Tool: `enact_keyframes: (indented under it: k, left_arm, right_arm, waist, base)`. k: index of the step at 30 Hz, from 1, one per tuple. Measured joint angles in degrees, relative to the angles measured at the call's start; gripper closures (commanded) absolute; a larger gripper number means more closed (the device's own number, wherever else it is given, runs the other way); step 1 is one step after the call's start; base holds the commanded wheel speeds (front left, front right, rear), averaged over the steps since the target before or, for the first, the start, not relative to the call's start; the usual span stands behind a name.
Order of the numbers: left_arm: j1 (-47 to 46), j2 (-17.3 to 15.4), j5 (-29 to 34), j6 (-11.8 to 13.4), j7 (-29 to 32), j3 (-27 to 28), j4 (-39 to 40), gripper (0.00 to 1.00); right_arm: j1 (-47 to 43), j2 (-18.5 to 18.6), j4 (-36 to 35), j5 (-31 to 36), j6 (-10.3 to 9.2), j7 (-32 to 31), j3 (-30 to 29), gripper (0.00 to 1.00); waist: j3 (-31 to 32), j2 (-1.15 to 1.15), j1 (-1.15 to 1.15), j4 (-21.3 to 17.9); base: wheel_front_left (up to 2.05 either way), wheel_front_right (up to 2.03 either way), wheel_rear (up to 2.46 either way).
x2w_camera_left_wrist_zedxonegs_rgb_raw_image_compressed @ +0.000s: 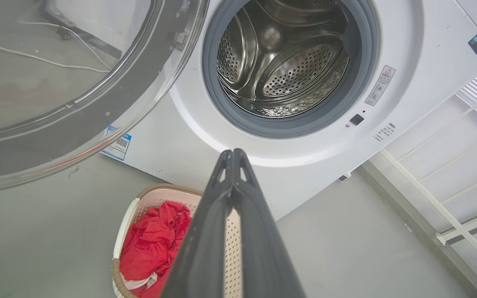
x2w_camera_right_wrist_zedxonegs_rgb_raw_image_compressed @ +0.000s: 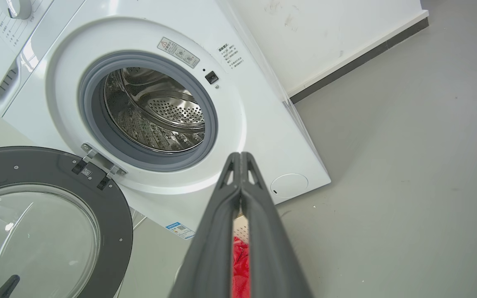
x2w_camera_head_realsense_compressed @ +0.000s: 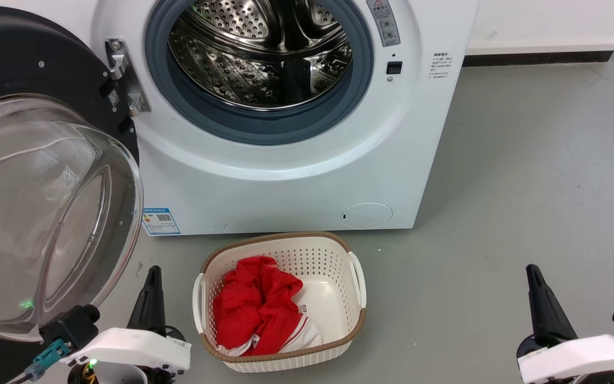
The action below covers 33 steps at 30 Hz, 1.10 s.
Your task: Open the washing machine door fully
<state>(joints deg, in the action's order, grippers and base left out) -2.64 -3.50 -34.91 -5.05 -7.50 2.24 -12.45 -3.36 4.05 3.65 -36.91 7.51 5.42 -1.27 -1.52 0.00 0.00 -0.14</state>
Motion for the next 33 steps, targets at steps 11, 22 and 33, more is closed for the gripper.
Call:
enact_keyframes:
  k: [11,22,33]
  left_arm:
    - [-0.3,0.1,-9.3,-0.5,2.3,0.6,-0.2,1.00]
    - [-1.1,0.2,-17.7,-0.6,4.4,1.4,-0.4,1.00]
    - [-1.3,0.3,-25.2,-1.0,6.2,1.9,-0.6,1.00]
  right_arm:
    - [1.4,0.3,1.7,-9.6,-0.01,-1.5,-0.1,1.00]
    - [2.6,0.5,3.1,-18.1,-0.01,-2.7,-0.3,1.00]
    - [3.8,0.6,4.4,-25.7,-0.01,-4.0,-0.6,1.00]
  waist:
    - [0.2,0.00,0.00,0.0]
    - [0.3,0.00,0.00,0.0]
    - [0.5,0.00,0.00,0.0]
  base:
    - [0.00,0.00,0.00]
    - [0.00,0.00,0.00]
    - [0.00,0.00,0.00]
